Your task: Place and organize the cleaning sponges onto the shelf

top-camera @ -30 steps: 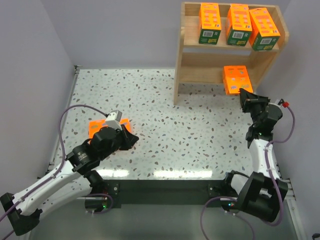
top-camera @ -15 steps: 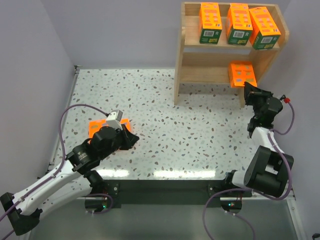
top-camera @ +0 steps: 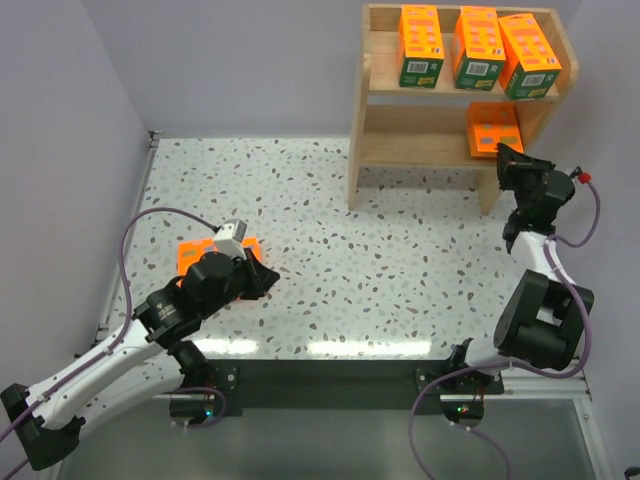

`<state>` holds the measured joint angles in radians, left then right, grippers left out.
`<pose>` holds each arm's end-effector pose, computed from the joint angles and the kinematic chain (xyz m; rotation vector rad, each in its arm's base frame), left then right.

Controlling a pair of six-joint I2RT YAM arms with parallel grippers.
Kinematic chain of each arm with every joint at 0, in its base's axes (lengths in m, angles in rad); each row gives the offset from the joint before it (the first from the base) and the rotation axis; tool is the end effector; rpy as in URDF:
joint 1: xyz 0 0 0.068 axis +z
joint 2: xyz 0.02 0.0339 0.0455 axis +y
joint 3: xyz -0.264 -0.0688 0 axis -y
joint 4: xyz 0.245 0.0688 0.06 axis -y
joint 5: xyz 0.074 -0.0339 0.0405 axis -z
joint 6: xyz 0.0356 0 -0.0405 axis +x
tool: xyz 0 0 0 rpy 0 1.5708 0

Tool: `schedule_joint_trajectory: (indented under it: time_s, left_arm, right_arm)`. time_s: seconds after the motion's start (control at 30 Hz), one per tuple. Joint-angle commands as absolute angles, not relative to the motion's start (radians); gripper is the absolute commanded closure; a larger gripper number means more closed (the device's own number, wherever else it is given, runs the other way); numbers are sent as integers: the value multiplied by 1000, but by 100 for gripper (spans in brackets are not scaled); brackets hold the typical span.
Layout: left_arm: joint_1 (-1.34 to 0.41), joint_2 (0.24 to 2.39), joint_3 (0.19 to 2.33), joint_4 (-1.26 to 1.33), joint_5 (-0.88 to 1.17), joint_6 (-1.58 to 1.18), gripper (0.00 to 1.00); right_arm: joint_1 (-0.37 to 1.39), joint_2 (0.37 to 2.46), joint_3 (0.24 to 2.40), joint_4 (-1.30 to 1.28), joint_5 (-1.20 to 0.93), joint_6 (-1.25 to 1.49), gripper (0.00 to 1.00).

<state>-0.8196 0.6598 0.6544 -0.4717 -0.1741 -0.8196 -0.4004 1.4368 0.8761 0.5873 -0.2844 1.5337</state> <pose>0.1094 -0.1081 0.2839 -0.1140 2.1448 -0.8266 0.3099 -0.1203 0.2985 1.2116 1.1282 1.1008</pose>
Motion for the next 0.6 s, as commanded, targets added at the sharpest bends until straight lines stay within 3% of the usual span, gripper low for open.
schedule_joint_trajectory:
  time_s: [0.0,0.57]
  left_arm:
    - [-818,649,655,-413,-169,-824,100]
    - [-819,626,629,-419,-172,-842,100]
  right_arm:
    - [-405,1443,928,555,-285,1482,100]
    - [-405,1503,923,538,-321,1488,98]
